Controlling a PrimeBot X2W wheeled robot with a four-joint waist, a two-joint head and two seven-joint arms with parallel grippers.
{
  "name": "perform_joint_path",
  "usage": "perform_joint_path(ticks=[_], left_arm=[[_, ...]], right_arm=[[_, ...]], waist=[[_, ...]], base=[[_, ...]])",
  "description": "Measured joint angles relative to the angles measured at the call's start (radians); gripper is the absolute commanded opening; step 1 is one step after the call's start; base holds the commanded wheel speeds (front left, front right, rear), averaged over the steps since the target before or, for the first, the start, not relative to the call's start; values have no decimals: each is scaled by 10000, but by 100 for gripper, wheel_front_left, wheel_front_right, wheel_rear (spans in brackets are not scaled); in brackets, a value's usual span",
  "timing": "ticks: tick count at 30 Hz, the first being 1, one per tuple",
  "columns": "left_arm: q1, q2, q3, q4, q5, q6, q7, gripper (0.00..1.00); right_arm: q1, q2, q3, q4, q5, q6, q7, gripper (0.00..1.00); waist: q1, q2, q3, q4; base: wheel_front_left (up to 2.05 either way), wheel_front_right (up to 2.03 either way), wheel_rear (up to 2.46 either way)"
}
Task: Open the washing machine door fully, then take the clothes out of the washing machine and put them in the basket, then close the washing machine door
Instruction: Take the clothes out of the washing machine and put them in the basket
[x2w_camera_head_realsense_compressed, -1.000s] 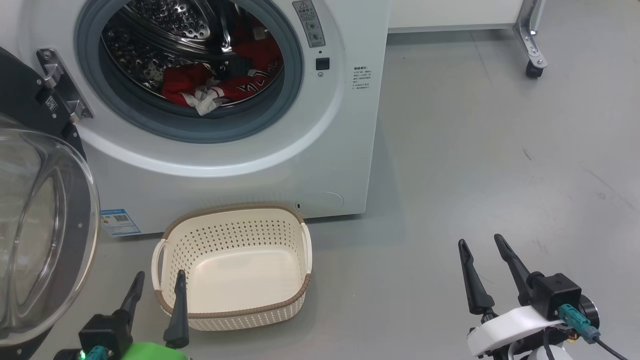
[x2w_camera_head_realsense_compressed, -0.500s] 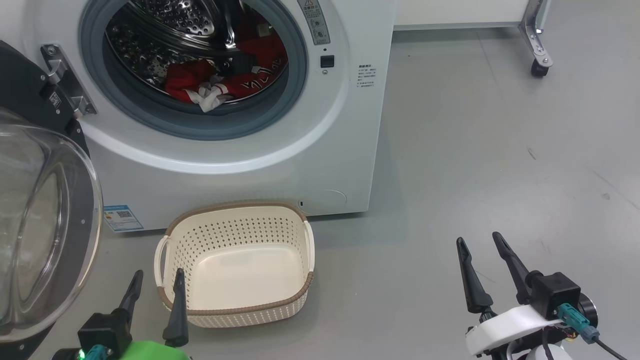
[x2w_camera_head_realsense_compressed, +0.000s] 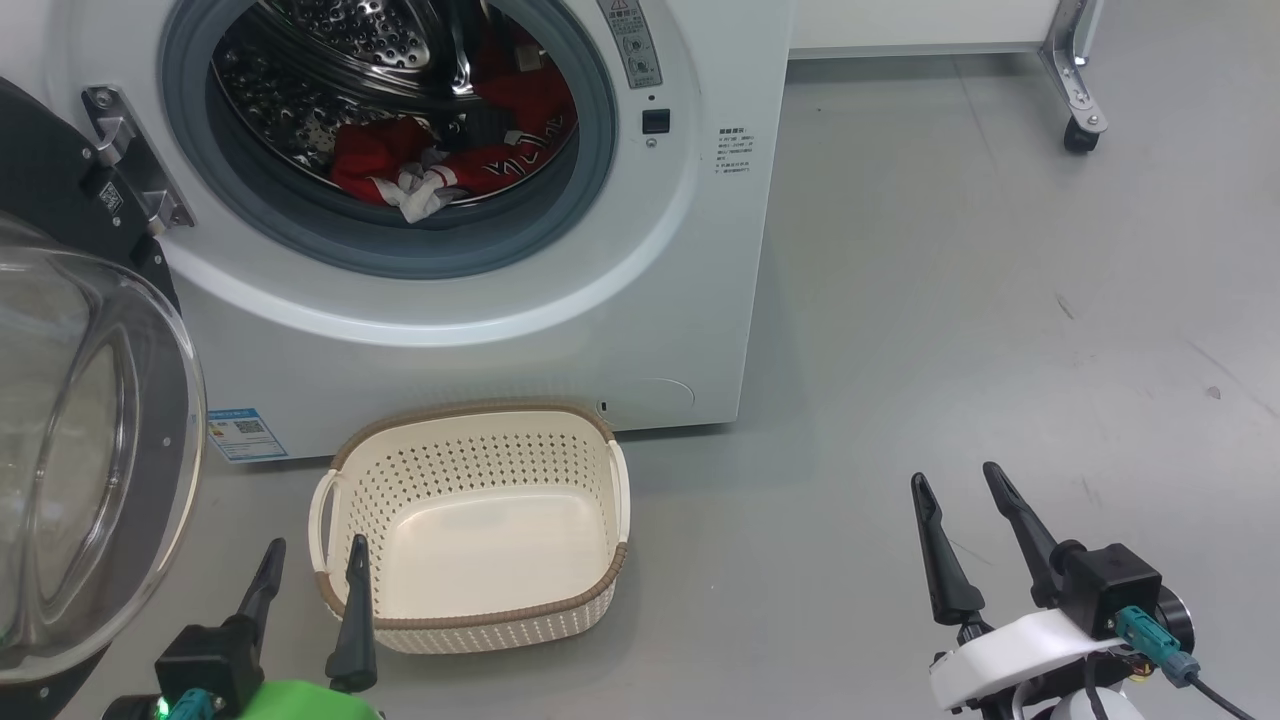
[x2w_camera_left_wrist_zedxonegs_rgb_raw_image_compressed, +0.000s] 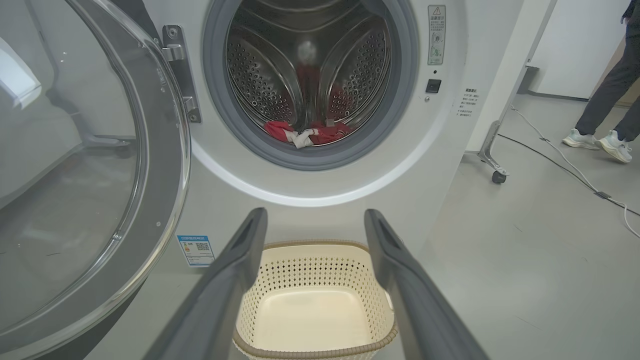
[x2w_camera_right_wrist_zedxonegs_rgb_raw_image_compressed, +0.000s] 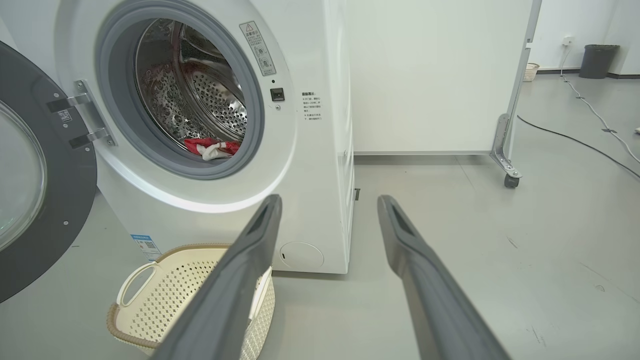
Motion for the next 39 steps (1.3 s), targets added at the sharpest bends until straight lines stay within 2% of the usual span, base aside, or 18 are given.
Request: perform_joint_path(ticks=[13, 39], left_arm=[[0, 0, -48, -190, 13, 2, -13, 100], [0, 17, -113, -234, 100, 90, -13, 100]], right_arm=[[1, 2, 25, -59, 13, -12, 0, 100], [2, 2, 44, -48, 79, -12, 0, 100]], waist=[[0, 0, 50, 4], [0, 0, 72, 95]], base=[[31, -31, 0], [69, -69, 0]])
